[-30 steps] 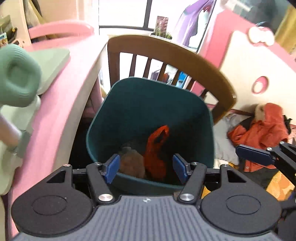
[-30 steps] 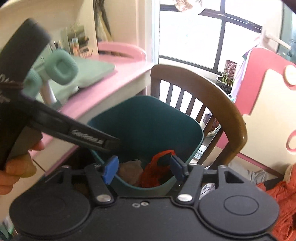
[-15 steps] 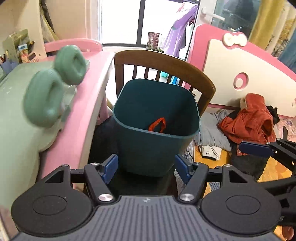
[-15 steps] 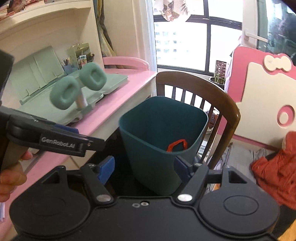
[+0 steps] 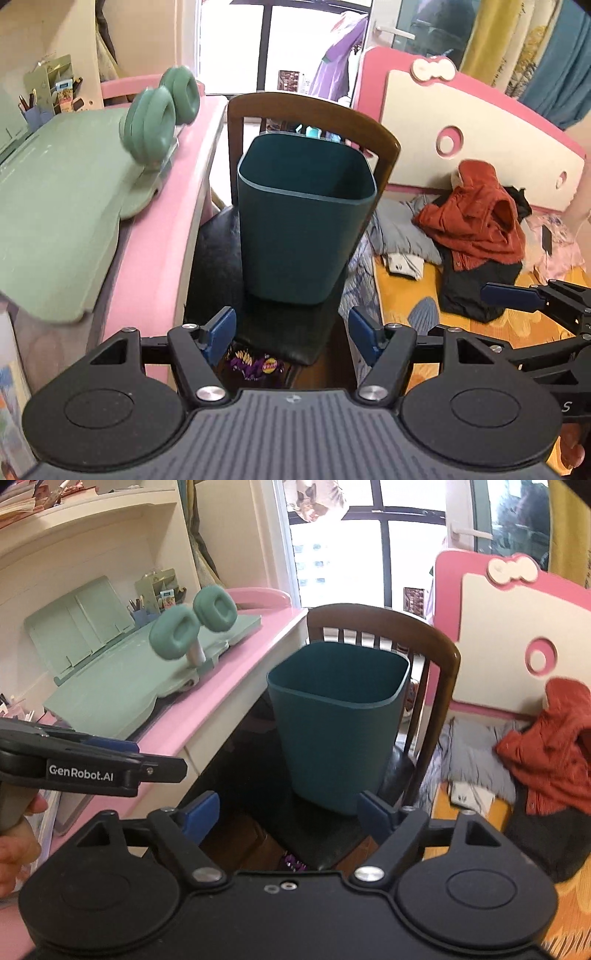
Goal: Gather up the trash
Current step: 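Lower both tools to the pile and grasp milk bottle and orange foam net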
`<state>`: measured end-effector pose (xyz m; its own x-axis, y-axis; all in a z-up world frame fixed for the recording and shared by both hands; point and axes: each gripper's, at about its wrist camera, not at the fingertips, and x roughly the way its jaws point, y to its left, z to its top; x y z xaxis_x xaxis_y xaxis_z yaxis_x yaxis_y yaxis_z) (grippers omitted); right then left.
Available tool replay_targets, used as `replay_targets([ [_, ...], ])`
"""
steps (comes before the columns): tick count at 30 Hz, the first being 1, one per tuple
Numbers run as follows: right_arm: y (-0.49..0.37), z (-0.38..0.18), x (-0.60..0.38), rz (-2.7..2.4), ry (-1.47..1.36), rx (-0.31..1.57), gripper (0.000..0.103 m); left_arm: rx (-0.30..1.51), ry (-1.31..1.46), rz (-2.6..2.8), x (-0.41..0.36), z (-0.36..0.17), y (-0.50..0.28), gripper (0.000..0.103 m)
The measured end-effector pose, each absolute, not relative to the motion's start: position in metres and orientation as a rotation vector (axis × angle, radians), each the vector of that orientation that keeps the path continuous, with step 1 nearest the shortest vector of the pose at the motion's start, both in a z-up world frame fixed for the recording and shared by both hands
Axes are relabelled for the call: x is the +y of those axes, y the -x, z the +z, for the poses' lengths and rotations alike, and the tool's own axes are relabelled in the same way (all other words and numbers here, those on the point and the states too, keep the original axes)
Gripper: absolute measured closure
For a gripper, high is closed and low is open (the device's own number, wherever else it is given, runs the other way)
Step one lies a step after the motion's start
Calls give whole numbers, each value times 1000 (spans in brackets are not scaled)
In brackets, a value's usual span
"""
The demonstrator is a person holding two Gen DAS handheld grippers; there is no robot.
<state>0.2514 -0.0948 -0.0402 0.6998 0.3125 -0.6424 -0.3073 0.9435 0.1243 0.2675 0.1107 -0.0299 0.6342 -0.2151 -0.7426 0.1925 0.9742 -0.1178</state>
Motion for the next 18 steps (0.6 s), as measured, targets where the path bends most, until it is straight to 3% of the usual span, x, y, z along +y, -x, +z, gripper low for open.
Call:
replay_targets([
  [3,-237,-55,-93,332,3,729,10,871,36,-235,111,-44,-254,36],
  [8,-228,-92,-104,325,-41,773,0,906,53,-212,108,-81,-240,27],
  [18,-251,-199,-124,329,-1,896,0,1047,120,-69,97,-204,-248,27],
])
